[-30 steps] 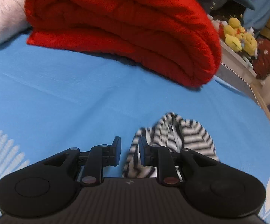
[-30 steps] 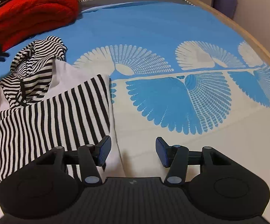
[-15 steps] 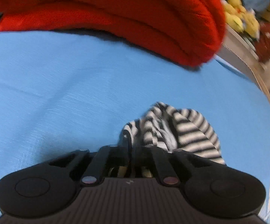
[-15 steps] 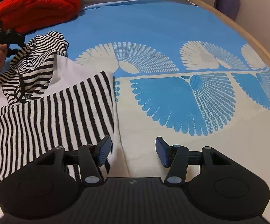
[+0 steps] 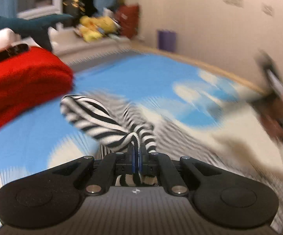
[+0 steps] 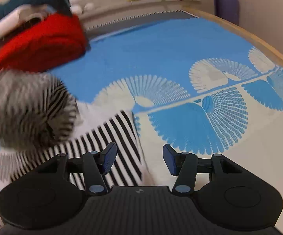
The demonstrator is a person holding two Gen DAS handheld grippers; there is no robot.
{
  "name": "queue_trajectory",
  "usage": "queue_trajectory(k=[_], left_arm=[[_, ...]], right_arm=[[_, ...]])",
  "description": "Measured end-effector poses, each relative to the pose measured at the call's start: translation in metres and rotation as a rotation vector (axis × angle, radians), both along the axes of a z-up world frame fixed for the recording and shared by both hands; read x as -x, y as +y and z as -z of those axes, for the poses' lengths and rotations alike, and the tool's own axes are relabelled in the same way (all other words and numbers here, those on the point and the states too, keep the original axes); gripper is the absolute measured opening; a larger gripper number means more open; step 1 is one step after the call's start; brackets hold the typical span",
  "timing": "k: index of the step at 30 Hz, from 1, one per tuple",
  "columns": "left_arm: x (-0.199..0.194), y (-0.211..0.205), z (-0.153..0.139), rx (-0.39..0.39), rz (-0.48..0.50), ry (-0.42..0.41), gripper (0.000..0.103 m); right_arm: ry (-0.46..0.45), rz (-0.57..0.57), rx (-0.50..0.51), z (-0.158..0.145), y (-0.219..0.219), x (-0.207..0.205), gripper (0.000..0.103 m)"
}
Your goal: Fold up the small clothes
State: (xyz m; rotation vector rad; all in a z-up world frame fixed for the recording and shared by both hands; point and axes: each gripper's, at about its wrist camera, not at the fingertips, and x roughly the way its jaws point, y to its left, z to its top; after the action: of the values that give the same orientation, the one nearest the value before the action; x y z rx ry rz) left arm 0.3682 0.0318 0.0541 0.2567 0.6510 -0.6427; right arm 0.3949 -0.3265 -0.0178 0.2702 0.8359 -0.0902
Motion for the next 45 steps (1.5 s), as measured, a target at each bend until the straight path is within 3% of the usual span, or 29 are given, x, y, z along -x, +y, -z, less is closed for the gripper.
queue_trajectory(k=[2,4,8,10,12,14,16,19,21,23,24,25,26,28,30,33,34,36,37,39,41,42,43,45], left_arm=[[0.043,0.009,0.008,-0.013,-0.044,0.086,0.010],[0.058,0.023,0.011,0.041,-0.215,0.136,0.010],[0.045,0.061,0.035,0.321,-0.610,0.308,0.013],[0.026,0.076,0.059,0.354,-0.778,0.417,0.016],[0.012,0.084,0.083,0.372,-0.886,0.528,0.016],[0.000,0.086,0.102,0.454,-0.890,0.639,0.018],[-0.008,0.080,0.113,0.497,-0.871,0.714,0.026],[-0.018,0.075,0.119,0.466,-0.842,0.732,0.034],[-0.017,0.074,0.128,0.435,-0.881,0.729,0.034],[-0.009,0.078,0.137,0.449,-0.908,0.773,0.033],[-0.006,0.083,0.142,0.475,-0.913,0.802,0.026],[-0.004,0.086,0.145,0.499,-0.918,0.820,0.011],[-0.003,0.088,0.145,0.509,-0.912,0.820,0.004],[-0.003,0.092,0.134,0.513,-0.912,0.746,0.002],[0.002,0.104,0.109,0.600,-0.912,0.612,0.002],[0.018,0.130,0.077,0.861,-0.901,0.336,0.001],[0.023,0.135,0.069,0.913,-0.878,0.255,0.001],[0.026,0.140,0.064,0.934,-0.858,0.199,0.001],[0.025,0.142,0.069,0.927,-0.864,0.234,0.001],[0.020,0.144,0.094,0.865,-0.937,0.405,0.001],[0.014,0.146,0.132,0.706,-1.030,0.664,0.002],[0.015,0.147,0.149,0.653,-1.070,0.750,0.002],[0.021,0.152,0.160,0.662,-1.117,0.779,0.002],[0.025,0.158,0.163,0.701,-1.150,0.792,0.004]], right_arm=[[-0.040,0.021,-0.051,-0.011,-0.002,0.005,0.054],[-0.079,0.022,-0.084,-0.020,-0.001,0.009,0.055],[-0.100,-0.025,-0.141,-0.021,0.010,0.012,0.055],[-0.059,-0.046,-0.200,-0.012,0.016,0.010,0.055],[0.001,-0.078,-0.260,0.000,0.024,0.008,0.055],[0.070,-0.100,-0.298,0.014,0.030,0.004,0.055],[0.155,-0.099,-0.310,0.031,0.038,-0.001,0.055],[0.225,-0.092,-0.346,0.050,0.046,-0.007,0.055],[0.255,-0.100,-0.361,0.060,0.053,-0.009,0.055],[0.277,-0.099,-0.371,0.067,0.057,-0.011,0.055],[0.283,-0.094,-0.373,0.070,0.060,-0.012,0.053],[0.286,-0.089,-0.373,0.073,0.062,-0.013,0.041],[0.285,-0.094,-0.375,0.074,0.064,-0.011,0.021],[0.268,-0.108,-0.403,0.075,0.064,-0.011,0.003],[0.177,-0.083,-0.500,0.063,0.054,-0.009,0.003],[-0.085,-0.049,-0.658,0.029,0.025,0.001,0.003],[-0.189,-0.030,-0.693,0.017,0.013,0.008,0.002],[-0.286,0.007,-0.747,0.011,-0.002,0.017,0.001],[-0.298,0.032,-0.772,0.013,-0.008,0.020,0.001],[-0.220,0.073,-0.771,0.026,-0.012,0.021,0.001],[0.025,0.093,-0.627,0.047,-0.006,0.012,0.001],[0.141,0.090,-0.551,0.059,-0.001,0.008,0.001],[0.259,0.097,-0.482,0.074,0.002,0.008,0.002],[0.330,0.148,-0.486,0.087,0.002,0.014,0.006]])
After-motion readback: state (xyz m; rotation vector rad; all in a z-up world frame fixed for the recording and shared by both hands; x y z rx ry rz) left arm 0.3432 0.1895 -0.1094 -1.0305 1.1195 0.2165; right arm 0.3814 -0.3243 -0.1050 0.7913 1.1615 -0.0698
